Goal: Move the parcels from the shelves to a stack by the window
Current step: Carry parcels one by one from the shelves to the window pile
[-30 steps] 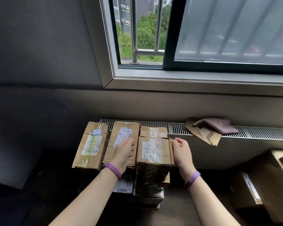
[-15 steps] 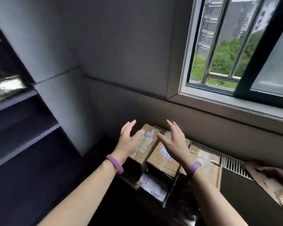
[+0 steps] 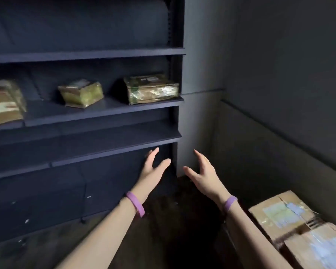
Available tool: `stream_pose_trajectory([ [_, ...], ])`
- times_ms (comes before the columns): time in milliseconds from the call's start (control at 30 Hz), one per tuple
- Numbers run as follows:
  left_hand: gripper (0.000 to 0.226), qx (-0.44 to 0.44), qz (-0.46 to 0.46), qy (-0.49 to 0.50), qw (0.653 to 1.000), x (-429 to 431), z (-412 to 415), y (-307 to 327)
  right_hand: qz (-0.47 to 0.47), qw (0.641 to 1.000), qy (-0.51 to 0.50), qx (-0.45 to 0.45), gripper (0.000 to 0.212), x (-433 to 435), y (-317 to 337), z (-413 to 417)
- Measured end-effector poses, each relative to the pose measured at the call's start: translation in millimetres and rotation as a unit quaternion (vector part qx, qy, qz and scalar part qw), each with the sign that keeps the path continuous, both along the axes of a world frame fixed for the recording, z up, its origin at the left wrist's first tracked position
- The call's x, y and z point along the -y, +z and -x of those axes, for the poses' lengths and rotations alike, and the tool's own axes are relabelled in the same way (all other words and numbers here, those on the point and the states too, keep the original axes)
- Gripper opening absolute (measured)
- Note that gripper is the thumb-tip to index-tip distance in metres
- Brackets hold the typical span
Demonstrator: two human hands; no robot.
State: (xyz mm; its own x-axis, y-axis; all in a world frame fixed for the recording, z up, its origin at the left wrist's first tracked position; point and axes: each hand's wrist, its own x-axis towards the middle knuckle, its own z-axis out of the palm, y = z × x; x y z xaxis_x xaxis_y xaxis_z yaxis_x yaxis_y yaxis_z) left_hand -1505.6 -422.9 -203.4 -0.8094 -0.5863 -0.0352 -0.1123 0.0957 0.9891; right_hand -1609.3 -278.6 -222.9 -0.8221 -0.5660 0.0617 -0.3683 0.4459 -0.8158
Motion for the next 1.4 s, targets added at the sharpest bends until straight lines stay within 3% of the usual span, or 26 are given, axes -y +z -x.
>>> stream_pose_trajectory([
  [367, 0.1, -0.003, 0.002, 0.157, 0.988, 234.2, -169.3, 2.2, 0.059, 0.976, 0.208, 0.026, 0.096, 273.1, 0.8, -117.1],
  [633, 0.103, 0.008, -0.019, 0.271, 0.962, 323.8, -252.7, -1.8, 0.07, 0.942, 0.32, 0.078, 0.108, 405.1, 5.6, -178.3],
  [733, 0.098, -0.011, -0.05, 0.314, 0.948, 352.2, -259.9, 1.7, 0.099, 0.914, 0.354, 0.171, 0.104, 446.0, 7.2, -185.6],
  [867, 0.066, -0.106, -0.19, 0.382, 0.898, 404.9, -250.0, 1.1, 0.128, 0.857, 0.352, 0.353, 0.098, 502.1, 13.5, -179.6],
  [967, 0.068, -0.145, -0.213, 0.392, 0.883, 441.3, -240.0, 3.2, 0.146, 0.824, 0.356, 0.417, 0.096, 548.1, 21.7, -164.7],
  [1167, 0.073, -0.196, -0.231, 0.412, 0.859, 509.8, -212.4, 7.3, 0.174, 0.782, 0.361, 0.478, 0.076, 626.1, 29.1, -127.3],
  [1400, 0.07, -0.171, -0.202, 0.443, 0.856, 568.5, -192.1, 11.1, 0.18, 0.79, 0.354, 0.466, 0.078, 689.1, 25.1, -89.1],
])
